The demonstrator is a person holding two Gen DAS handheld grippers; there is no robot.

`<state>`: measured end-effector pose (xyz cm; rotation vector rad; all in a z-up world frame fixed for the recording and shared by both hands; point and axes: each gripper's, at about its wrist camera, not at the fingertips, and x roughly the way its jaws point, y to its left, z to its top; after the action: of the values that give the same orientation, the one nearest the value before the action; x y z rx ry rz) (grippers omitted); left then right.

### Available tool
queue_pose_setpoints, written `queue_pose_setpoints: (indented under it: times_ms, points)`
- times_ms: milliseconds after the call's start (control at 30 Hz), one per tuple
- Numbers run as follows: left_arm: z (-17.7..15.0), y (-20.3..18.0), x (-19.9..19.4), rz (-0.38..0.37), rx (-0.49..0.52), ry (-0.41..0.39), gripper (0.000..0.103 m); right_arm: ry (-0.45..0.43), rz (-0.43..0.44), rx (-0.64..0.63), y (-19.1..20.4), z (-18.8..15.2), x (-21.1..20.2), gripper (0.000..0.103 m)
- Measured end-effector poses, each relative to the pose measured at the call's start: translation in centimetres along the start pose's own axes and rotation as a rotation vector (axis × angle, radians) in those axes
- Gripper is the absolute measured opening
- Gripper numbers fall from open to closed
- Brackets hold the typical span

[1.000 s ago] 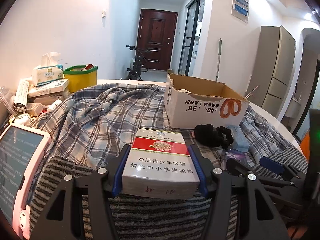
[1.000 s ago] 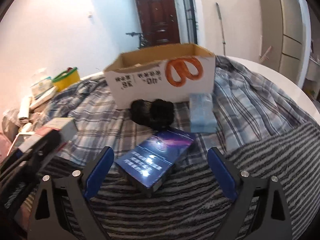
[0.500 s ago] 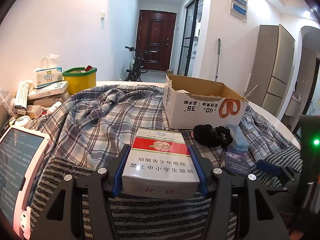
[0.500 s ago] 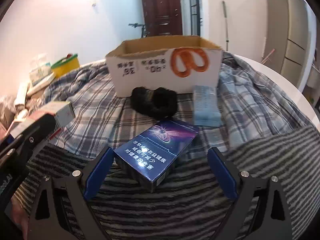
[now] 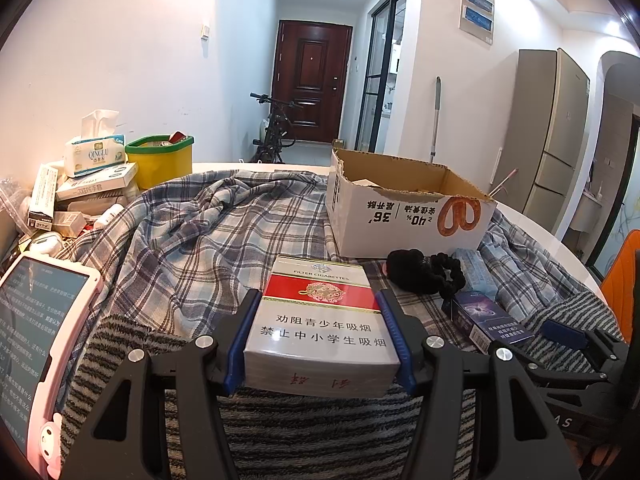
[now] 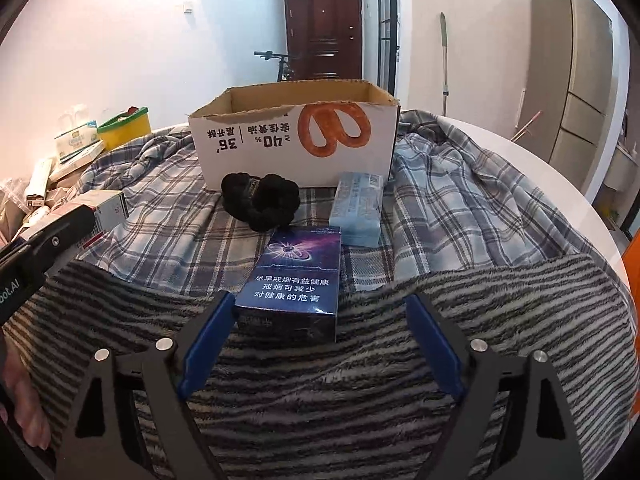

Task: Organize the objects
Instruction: 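Lower the right tool onto the purple cigarette pack and close it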

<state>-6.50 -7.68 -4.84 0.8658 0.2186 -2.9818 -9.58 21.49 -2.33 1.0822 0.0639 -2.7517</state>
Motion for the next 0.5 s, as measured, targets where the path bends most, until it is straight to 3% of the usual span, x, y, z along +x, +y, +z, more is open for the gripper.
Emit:
queue_pose_setpoints:
  times_ms: [267,400,500]
  points:
    - [0.0,0.0,0.1,0.001,0.0,0.001,0.06,-0.014,0.008,-0.039,0.7,1.9,1.2,0.085]
    - [0.0,0.0,0.1,0.001,0.001,0.004,0.06,0.064,0.012,-0.05,0.9,1.5,3.3,0.069]
    - [0.0,0.1,0.2,0.0,0.005,0.006,0.06,0.083,0.025,-0.051,1.0,1.4,3.7,0.064]
